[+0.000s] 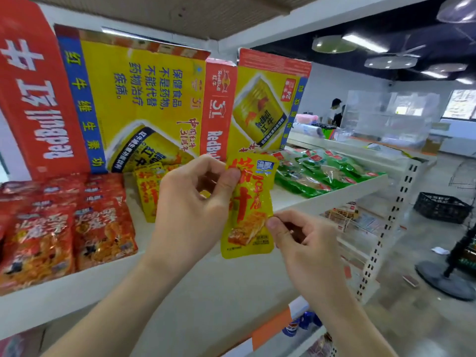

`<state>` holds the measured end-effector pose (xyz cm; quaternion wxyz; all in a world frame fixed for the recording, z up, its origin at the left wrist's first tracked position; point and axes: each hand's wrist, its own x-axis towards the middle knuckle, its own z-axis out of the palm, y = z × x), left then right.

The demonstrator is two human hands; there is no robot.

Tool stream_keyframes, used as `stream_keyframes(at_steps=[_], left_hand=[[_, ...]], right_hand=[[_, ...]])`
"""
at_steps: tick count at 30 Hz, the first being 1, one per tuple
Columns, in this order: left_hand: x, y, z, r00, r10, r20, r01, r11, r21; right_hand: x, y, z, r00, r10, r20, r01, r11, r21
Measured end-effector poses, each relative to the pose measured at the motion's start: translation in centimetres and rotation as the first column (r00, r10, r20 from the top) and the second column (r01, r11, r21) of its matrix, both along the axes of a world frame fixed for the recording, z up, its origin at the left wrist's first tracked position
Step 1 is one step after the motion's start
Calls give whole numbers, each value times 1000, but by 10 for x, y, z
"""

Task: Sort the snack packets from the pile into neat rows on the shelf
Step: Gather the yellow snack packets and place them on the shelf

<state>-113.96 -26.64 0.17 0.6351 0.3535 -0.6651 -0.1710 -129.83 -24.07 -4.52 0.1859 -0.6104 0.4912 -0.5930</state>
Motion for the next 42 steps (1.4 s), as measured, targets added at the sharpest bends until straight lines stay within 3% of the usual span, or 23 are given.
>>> stream_keyframes(at_steps=[13,17,22,26,33,39,42], left_hand=[[28,-28,17,977,183,109,-185,983,8],[20,-41,37,968,243,66,-244,970,13],[-6,-66,92,924,383,0,-380,917,-119],[-25,-84,104,916,400,-28,-399,902,-162],[-51,-109,97,881,472,-13,-470,875,-118],[-46,-137,100,840,541,50,-533,839,-113],[-35,-158,107,814,571,106,-559,820,-120]], right_hand=[[10,-65,17,971,206,-119,-217,972,-90],[-1,-93,41,944,289,-157,-308,944,-118],[-17,-137,105,939,274,-209,-325,904,-276],[-38,-157,114,923,338,-186,-383,857,-344],[-60,-187,107,852,490,-186,-523,787,-326],[-57,-219,129,784,451,-428,-577,783,-232],[-49,-239,139,771,421,-478,-564,800,-204]])
